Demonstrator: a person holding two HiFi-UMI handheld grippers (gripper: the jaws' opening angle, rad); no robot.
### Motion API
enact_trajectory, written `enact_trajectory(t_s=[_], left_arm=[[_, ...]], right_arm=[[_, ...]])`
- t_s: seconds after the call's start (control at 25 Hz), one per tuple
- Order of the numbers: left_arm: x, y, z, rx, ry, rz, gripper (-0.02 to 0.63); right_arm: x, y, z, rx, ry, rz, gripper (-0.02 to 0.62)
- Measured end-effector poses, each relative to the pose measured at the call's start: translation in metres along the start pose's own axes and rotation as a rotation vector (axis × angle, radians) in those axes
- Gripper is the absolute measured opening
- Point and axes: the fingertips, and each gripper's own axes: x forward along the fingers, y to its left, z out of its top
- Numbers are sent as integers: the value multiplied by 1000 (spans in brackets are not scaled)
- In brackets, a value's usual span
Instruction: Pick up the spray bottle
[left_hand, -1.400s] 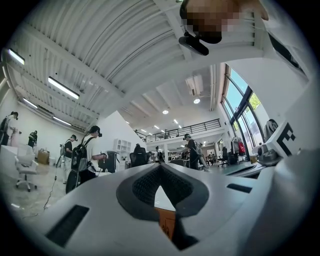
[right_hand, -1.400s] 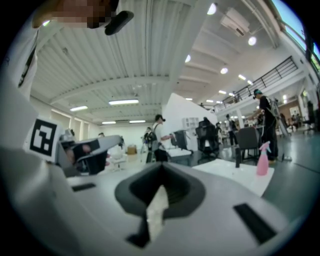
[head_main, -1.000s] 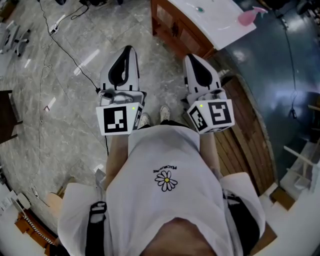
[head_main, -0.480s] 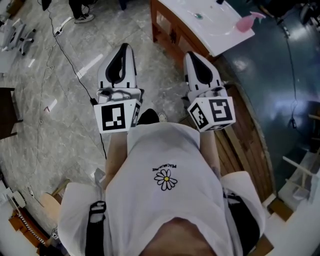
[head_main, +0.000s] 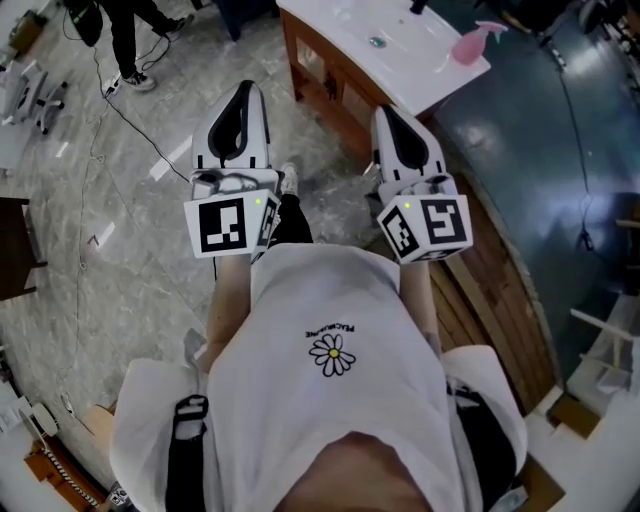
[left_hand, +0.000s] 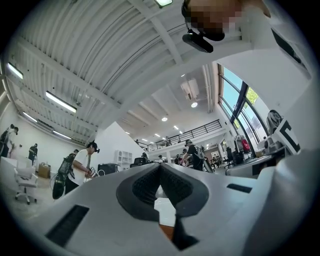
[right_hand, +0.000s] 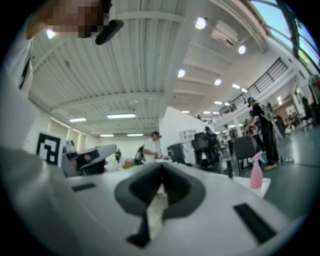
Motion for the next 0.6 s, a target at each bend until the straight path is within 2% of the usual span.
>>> enact_trajectory(t_s=[0.24, 0.6], left_arm=[[18, -10, 2, 11, -27, -40, 18], [53, 3, -7, 7, -26, -54, 18]], right_arm=[[2, -16, 1, -19, -13, -34, 29], [31, -21, 6, -1, -10, -20, 29]])
